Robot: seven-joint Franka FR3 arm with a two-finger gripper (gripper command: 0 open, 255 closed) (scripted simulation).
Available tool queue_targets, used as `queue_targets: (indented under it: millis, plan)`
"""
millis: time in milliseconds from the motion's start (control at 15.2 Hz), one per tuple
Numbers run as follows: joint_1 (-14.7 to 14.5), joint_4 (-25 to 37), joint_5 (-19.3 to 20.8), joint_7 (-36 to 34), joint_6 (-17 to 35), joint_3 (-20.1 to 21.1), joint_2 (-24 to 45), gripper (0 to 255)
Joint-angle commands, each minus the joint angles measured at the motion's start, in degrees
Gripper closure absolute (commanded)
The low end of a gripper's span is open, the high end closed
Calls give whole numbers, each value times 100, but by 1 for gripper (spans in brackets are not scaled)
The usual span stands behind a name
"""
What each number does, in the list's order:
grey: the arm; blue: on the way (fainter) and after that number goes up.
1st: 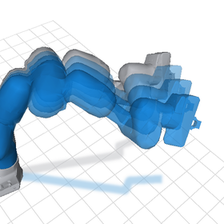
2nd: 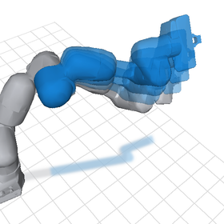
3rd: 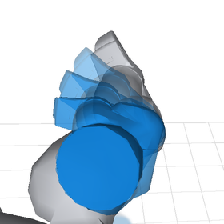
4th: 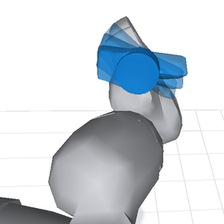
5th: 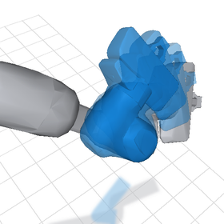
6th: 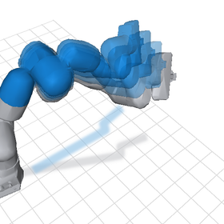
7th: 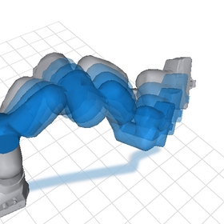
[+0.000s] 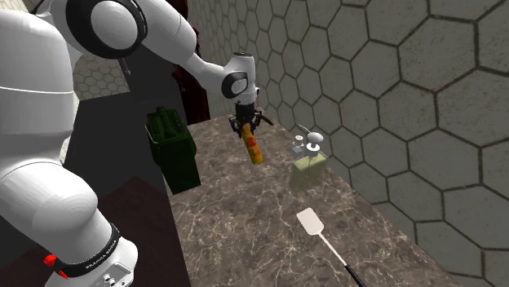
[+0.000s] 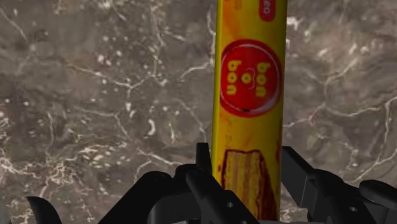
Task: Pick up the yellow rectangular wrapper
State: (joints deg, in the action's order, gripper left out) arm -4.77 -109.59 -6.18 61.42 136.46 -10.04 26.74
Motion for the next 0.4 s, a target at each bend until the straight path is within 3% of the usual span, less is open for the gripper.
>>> queue_targets:
  millis: [0, 330]
  plan:
    - [-5, 30, 24, -10, -124, -17, -95, 255]
    - [-21, 64, 64, -35, -312, -40, -250, 255]
